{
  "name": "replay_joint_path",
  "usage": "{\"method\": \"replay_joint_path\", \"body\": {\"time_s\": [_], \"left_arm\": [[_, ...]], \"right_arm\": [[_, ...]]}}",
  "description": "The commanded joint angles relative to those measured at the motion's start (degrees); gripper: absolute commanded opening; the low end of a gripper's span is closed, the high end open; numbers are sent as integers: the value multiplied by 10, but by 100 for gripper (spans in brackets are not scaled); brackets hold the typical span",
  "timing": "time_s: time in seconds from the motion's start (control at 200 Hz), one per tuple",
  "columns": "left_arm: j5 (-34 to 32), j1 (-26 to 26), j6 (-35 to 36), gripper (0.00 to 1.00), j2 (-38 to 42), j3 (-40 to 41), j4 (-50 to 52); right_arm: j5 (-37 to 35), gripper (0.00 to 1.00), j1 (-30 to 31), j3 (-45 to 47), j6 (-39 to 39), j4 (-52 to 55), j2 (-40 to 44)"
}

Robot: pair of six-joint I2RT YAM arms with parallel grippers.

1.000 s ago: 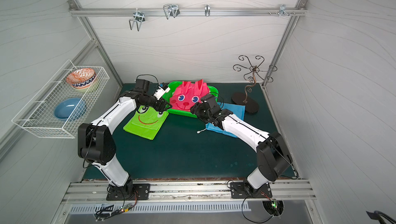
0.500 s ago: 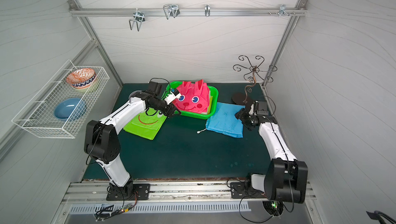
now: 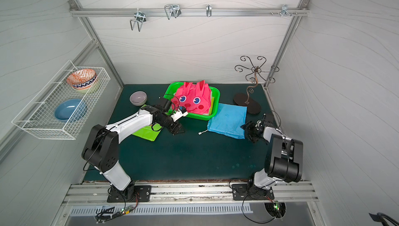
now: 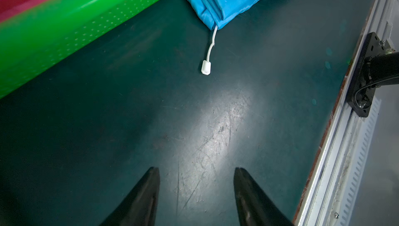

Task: Put the folded raincoat in the basket
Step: Move the raincoat to the center of the board.

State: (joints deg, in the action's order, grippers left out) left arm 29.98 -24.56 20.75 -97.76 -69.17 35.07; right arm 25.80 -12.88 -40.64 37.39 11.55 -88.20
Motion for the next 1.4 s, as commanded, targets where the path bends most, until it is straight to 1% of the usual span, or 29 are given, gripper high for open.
{"method": "replay_joint_path", "body": {"time_s": [0.0, 0.06, 0.16, 0.22, 0.275, 0.34, 0.385, 0.415, 0.485, 0.58, 0.7, 0.78, 0.835, 0.93, 1.035, 1.09, 1.165, 1.27, 1.33, 1.395], "left_arm": [[-15, 0, -6, 60, 6, -10, -26], [-18, 0, -3, 60, 6, -8, -28], [-22, -1, -1, 60, 7, -6, -31], [-22, -2, -1, 60, 7, -4, -33], [-21, -2, 0, 60, 8, 1, -38], [-21, -2, 2, 60, 7, 6, -41], [-20, -2, 1, 60, 7, 9, -42], [-19, -2, 2, 60, 7, 11, -42], [-17, -2, 7, 60, 10, 13, -38], [-16, -2, 19, 60, 17, 17, -27], [-18, -2, 39, 61, 29, 34, -21], [0, -3, 21, 62, 30, 41, -13], [14, -7, -20, 63, 22, 35, -4], [101, -8, -69, 61, -13, 4, 48], [138, -11, -140, 61, -28, 19, 27], [138, -16, -161, 63, -19, 38, 4], [117, -21, -183, 64, -2, 64, -22], [92, -21, -194, 64, 13, 89, -26], [92, -21, -197, 65, 20, 106, -24], [100, -22, -219, 66, 21, 129, -46]], "right_arm": [[2, 72, 18, 3, -26, 4, -40], [-3, 68, 25, 2, -32, 15, -39], [-3, 53, 33, -3, -42, 35, -30], [-11, 41, 42, -8, -55, 48, -24], [-16, 33, 50, -16, -68, 63, -24], [-15, 15, 56, -23, -81, 82, -27], [-13, 9, 59, -21, -84, 91, -23], [-13, 6, 61, -18, -83, 99, -15], [-17, 5, 73, -15, -86, 132, 11], [-11, 0, 79, -7, -87, 194, 76], [4, 0, 85, 3, -81, 258, 152], [20, 0, 101, -2, -83, 305, 172], [13, 0, 128, -14, -92, 340, 177], [-8, 0, 194, -33, -101, 388, 178], [6, 0, 248, -29, -94, 404, 180], [21, 0, 265, -23, -95, 412, 179], [36, 0, 285, -18, -105, 422, 177], [46, 0, 335, -23, -113, 429, 162], [44, 0, 373, -24, -116, 433, 140], [41, 0, 409, -24, -110, 426, 125]]}}
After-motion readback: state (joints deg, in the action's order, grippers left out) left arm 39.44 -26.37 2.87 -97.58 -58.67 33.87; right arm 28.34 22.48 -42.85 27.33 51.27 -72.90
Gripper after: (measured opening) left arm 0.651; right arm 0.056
